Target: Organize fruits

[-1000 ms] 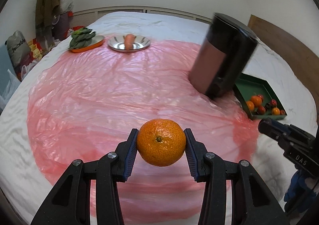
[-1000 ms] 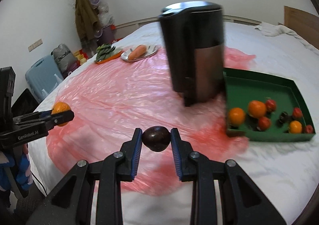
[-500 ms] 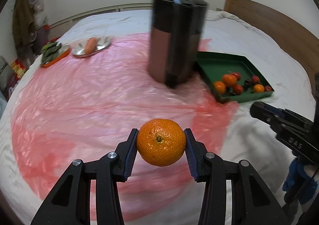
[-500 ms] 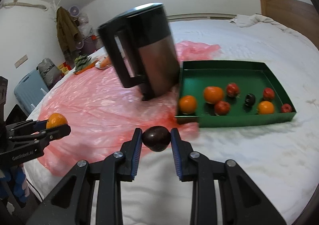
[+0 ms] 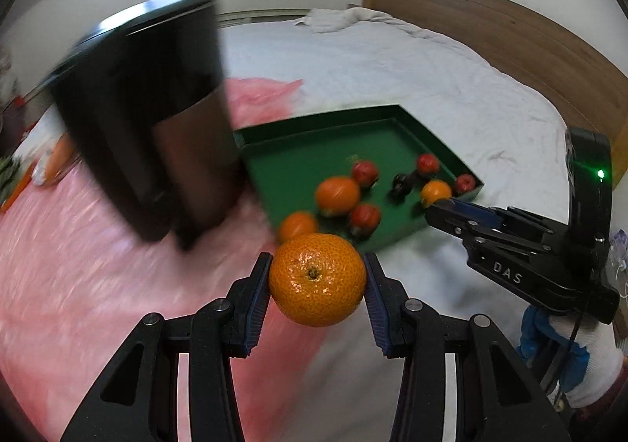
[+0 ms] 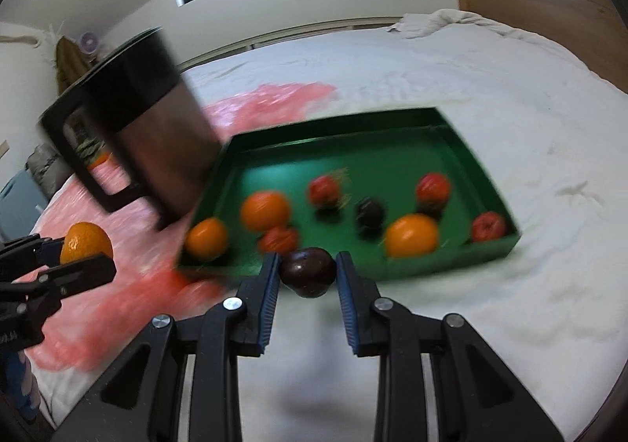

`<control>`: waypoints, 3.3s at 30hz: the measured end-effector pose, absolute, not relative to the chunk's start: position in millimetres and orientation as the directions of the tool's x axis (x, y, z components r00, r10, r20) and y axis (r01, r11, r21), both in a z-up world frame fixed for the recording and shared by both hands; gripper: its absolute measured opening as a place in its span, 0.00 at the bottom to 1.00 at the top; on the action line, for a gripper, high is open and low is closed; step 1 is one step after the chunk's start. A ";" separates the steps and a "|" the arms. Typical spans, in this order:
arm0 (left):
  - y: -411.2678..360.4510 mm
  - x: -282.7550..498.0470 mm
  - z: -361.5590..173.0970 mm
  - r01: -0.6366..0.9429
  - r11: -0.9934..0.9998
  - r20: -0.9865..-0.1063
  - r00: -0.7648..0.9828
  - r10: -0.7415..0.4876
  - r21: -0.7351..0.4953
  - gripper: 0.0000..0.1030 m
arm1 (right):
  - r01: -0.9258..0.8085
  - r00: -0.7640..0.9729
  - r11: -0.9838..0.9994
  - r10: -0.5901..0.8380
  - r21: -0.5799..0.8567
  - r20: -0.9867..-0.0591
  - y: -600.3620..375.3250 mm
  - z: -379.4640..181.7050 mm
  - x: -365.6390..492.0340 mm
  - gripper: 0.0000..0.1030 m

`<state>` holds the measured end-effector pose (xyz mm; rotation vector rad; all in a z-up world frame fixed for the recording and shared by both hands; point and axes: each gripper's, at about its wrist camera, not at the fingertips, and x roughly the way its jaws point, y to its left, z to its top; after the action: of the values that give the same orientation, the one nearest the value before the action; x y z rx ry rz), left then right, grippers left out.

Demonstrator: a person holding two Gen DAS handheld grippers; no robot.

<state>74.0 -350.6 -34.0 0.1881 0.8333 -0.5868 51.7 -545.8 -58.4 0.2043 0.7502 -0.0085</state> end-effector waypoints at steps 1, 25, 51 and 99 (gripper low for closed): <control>-361.2 82.1 -35.0 0.567 0.821 -0.742 0.523 -0.420 -0.065 0.39 | 0.089 0.734 0.981 0.053 0.173 -0.677 -554.5 -57.9 60.4 0.21; -454.6 203.8 -95.0 0.549 0.836 -0.786 0.527 -0.322 0.025 0.39 | 0.129 0.674 0.988 -0.027 0.082 -0.738 -609.5 -97.9 199.3 0.21; -455.3 193.5 -73.1 0.551 0.829 -0.794 0.544 -0.272 0.094 0.56 | 0.167 0.647 0.985 -0.072 0.049 -0.759 -603.1 -65.5 185.9 0.72; -159.5 3.6 18.4 0.289 0.957 -0.590 0.778 -0.218 0.028 0.98 | 0.012 0.816 1.000 -0.016 -0.010 -0.578 -352.8 19.3 -11.1 1.00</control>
<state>3.6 -159.5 18.4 0.1196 0.6220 -0.2746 -11.1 -352.8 19.3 -0.0061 0.6169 -0.0147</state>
